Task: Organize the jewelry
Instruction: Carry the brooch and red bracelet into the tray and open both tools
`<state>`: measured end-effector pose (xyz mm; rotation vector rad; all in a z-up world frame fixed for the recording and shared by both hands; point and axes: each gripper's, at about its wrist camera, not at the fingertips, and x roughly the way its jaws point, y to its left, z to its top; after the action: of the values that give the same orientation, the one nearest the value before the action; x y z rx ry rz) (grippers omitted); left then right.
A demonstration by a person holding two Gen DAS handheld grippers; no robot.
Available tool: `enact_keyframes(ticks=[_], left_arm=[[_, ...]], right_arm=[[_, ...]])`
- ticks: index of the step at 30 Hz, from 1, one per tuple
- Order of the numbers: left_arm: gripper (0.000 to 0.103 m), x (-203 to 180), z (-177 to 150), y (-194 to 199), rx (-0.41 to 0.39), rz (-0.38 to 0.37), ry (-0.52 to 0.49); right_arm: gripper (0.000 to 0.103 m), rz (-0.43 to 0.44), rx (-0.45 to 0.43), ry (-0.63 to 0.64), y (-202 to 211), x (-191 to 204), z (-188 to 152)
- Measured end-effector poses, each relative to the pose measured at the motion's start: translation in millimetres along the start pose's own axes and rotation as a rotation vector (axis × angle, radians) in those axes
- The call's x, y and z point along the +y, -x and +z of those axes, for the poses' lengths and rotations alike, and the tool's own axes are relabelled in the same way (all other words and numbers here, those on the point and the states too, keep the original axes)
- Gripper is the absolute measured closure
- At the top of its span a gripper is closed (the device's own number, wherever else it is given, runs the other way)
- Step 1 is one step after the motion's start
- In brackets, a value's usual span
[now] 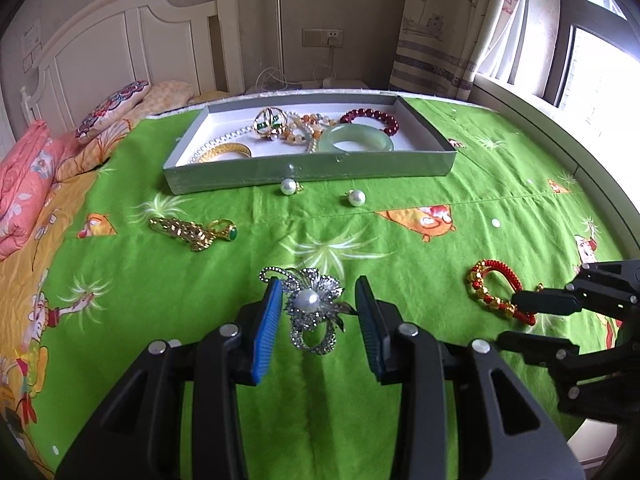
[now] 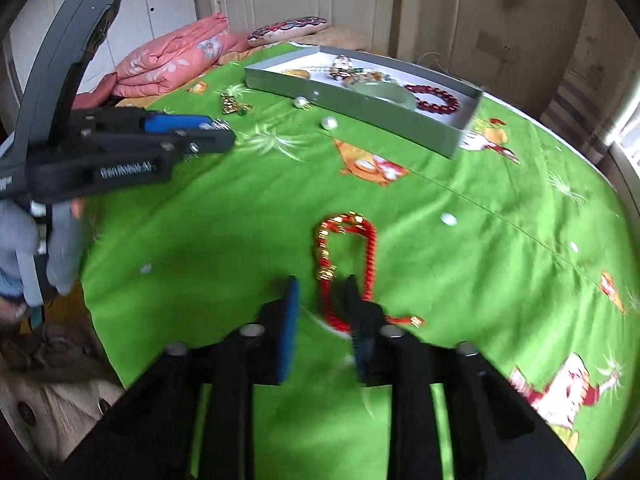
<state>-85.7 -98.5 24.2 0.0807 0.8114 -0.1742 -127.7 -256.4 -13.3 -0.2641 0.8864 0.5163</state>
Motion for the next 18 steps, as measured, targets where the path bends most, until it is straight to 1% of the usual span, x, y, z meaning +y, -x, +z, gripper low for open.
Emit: enact_keyframes(ticks=[1, 4, 6, 7, 9, 11, 14, 18], left_arm=[[0.066, 0.6, 0.0, 1.5, -0.003, -0.001, -0.001], [0.066, 2.7, 0.6, 6.3, -0.014, -0.011, 0.003], [0.066, 2.7, 1.3, 8.0, -0.019, -0.015, 0.001], [0.066, 1.8, 2.3, 8.7, -0.021, -0.015, -0.002], [0.066, 0.9, 5.3, 10.8, -0.026, -0.015, -0.011], [0.066, 0.3, 8.5, 14.1, -0.036, -0.011, -0.019], [0.066, 0.3, 15.2, 21.4, -0.062, 0.0, -0.034], [0.066, 2.5, 24.8, 26.0, -0.078, 0.009, -0.041]], right_arm=[[0.098, -0.007, -0.005, 0.003, 2.5, -2.0, -3.9], [0.098, -0.016, -0.024, -0.015, 8.4, -4.6, -9.2], [0.099, 0.057, -0.079, -0.088, 17.1, -13.0, -8.9], [0.099, 0.079, -0.101, -0.112, 20.8, -16.8, -6.8], [0.099, 0.142, -0.162, -0.163, 32.3, -24.5, 2.5], [0.098, 0.169, -0.201, -0.179, 40.1, -26.4, 11.2], [0.099, 0.179, -0.243, -0.179, 49.8, -22.7, 24.6], [0.099, 0.157, -0.282, -0.156, 59.6, -18.2, 41.4]])
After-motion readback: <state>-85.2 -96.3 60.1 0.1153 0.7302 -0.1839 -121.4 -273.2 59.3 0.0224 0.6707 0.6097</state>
